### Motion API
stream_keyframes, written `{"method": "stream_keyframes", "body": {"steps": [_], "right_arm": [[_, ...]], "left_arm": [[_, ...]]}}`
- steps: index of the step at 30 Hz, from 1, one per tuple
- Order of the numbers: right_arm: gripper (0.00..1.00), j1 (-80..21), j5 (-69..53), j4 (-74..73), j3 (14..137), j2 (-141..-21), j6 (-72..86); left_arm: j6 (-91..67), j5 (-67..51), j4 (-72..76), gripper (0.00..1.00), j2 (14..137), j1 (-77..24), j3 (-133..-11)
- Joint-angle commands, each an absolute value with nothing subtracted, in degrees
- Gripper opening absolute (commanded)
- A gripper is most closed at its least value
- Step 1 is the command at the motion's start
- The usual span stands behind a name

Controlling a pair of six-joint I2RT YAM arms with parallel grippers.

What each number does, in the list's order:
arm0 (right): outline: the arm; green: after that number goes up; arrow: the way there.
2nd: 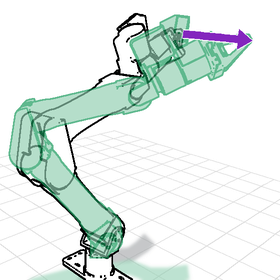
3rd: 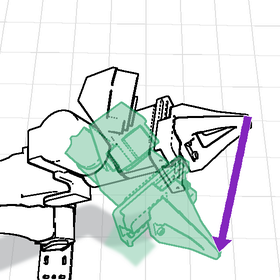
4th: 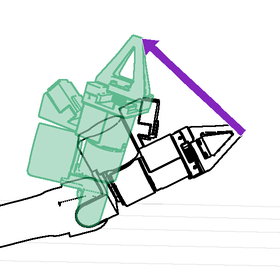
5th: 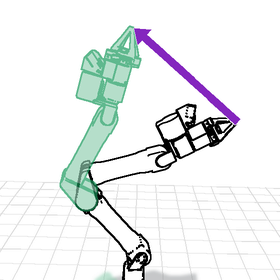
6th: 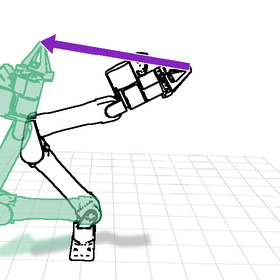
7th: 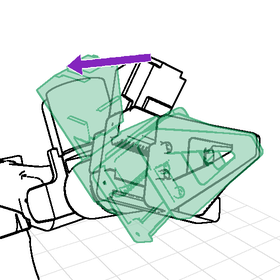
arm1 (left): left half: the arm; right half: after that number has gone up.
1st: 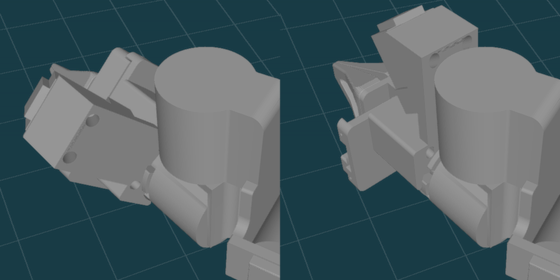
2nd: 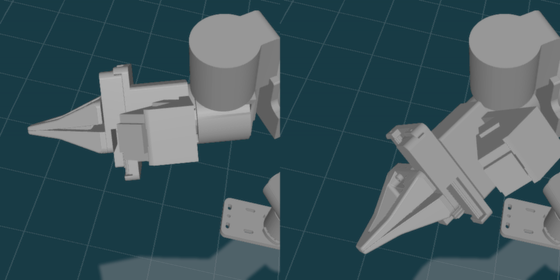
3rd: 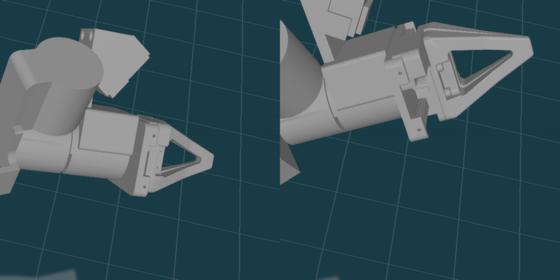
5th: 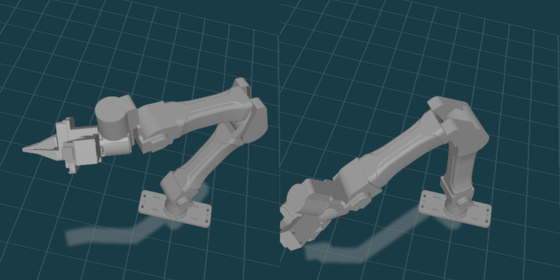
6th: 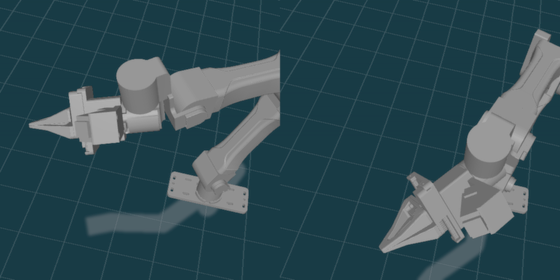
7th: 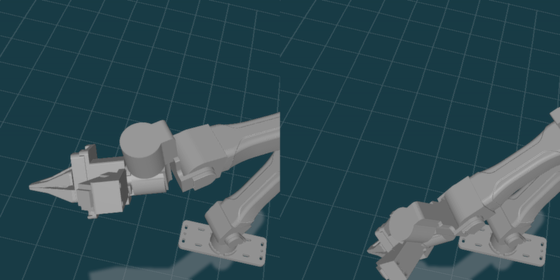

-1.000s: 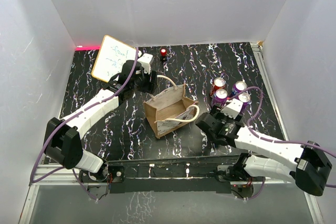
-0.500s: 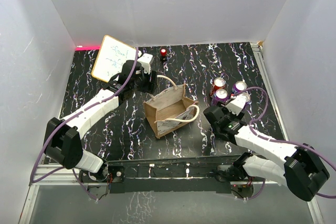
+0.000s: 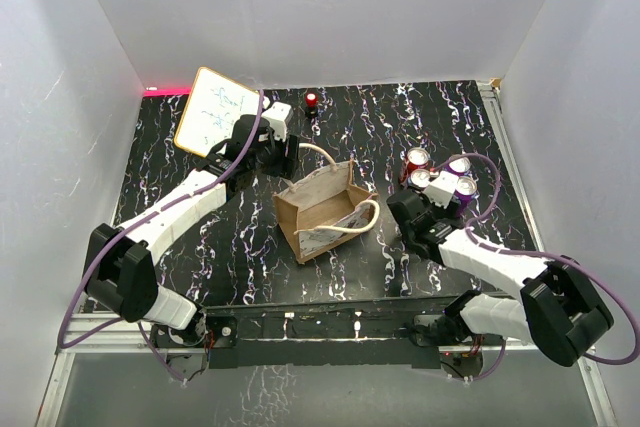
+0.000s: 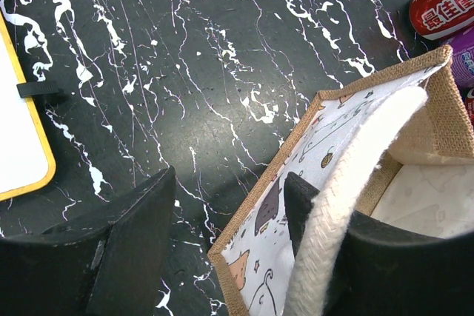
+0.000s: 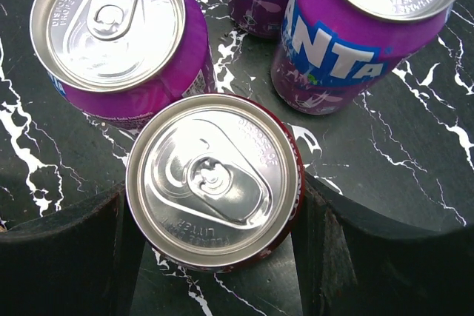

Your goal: Take the beverage out of the canvas bag

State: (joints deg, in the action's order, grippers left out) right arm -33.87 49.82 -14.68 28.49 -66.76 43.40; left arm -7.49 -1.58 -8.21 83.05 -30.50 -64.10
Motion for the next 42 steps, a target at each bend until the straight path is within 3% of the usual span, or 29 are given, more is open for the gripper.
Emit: {"method": "stream_keyframes", "body": {"steps": [1, 4, 8, 12, 14, 18, 24, 33, 42], "right_arm": [[0.14, -32.89, 46.99, -9.79, 31.09, -67.68, 41.79], [0.31, -32.75, 46.36, -10.19, 31.17, -67.37, 41.47], [0.72, -32.76, 44.75, -12.25, 31.47, -64.35, 42.32], [0.98, -32.75, 41.34, -13.77, 30.98, -59.17, 41.37], [0.99, -32.76, 40.45, -15.92, 31.17, -56.8, 41.06], [0.99, -32.74, 40.78, -23.13, 33.12, -53.28, 42.15], [0.98, -32.72, 38.55, -34.51, 39.88, -47.97, 42.76], [0.98, -32.76, 22.05, -31.66, 49.81, -37.74, 28.7], [0.98, -32.78, 17.89, -37.84, 72.4, -40.83, 17.29]], "left_arm": [[-7.16, -1.41, -8.61, 0.59, 83.14, -30.66, -66.35], [-7.12, -1.34, -8.61, 0.59, 83.23, -30.67, -66.27], [-7.12, -1.36, -8.61, 0.63, 83.41, -30.65, -66.34], [-7.21, -1.32, -8.61, 0.69, 83.63, -30.62, -66.42], [-7.25, -1.47, -8.66, 0.72, 83.67, -30.63, -66.49], [-7.53, -1.75, -8.46, 0.87, 83.55, -30.62, -66.39], [-7.48, -1.4, -6.52, 0.97, 81.67, -30.67, -64.69], [-7.31, 1.09, -8.37, 0.97, 70.18, -30.76, -66.5], [-10.82, 6.09, -23.02, 0.97, 56.34, -30.76, -79.51]]}}
